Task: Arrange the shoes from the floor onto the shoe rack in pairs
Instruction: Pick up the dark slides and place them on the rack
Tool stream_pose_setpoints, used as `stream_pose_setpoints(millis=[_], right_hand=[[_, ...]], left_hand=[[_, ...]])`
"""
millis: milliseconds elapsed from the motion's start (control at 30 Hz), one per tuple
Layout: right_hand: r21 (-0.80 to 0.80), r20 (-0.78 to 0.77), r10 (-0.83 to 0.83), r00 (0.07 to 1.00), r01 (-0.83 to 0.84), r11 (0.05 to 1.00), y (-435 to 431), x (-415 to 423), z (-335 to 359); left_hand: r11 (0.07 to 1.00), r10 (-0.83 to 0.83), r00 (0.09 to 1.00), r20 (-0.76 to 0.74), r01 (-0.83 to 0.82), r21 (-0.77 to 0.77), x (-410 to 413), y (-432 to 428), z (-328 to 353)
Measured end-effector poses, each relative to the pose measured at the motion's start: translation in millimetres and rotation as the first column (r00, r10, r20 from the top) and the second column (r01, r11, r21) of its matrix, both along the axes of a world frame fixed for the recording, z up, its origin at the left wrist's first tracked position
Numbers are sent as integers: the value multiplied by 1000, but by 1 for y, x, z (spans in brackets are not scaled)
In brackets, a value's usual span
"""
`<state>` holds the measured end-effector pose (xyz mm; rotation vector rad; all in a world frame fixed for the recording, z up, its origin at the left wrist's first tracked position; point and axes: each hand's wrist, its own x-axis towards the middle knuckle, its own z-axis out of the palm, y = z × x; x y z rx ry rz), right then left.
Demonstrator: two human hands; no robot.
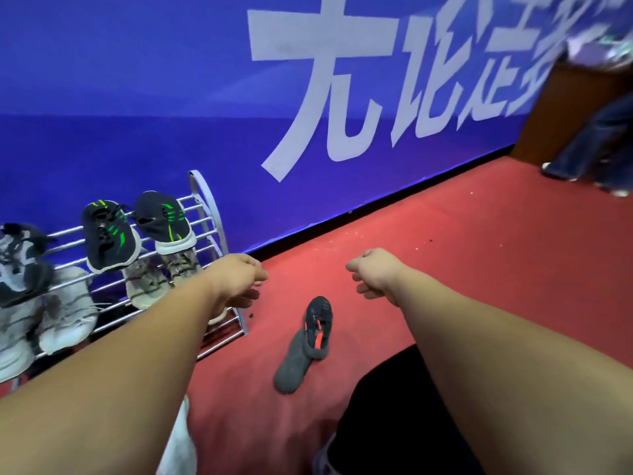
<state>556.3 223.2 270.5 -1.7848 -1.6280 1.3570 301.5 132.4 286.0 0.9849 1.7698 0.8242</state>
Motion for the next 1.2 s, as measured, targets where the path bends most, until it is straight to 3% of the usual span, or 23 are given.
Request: stream_pose_setpoints(millis=[300, 467, 600, 700, 900, 1033, 1200], right_hand=[[-143, -67, -121, 990, 111, 984, 35, 13, -55], [-272, 50, -32, 998, 44, 961, 55, -13, -129], [-268, 115, -40, 993, 70, 961, 84, -32, -168], [-344, 161, 59, 985, 0, 939, 108, -44, -211], [-367, 165, 4, 986, 57, 928, 114, -68, -288], [-523, 184, -123, 975, 204, 827, 95, -73, -360], [-602, 172, -356, 919, 384, 700, 100, -92, -398]], left_hand=[[998, -40, 999, 7, 41, -46, 19, 38, -38], [988, 2, 1000, 4, -1, -152, -14, 49, -95], [963, 44, 999, -14, -47, -267, -31, 64, -154], [938, 53, 998, 24, -42, -343, -30, 80, -200], [905, 88, 994, 69, -50, -423, -22, 102, -272], [855, 170, 981, 94, -100, -508, -28, 104, -321], [806, 325, 936, 133, -201, -557, -36, 99, -363]])
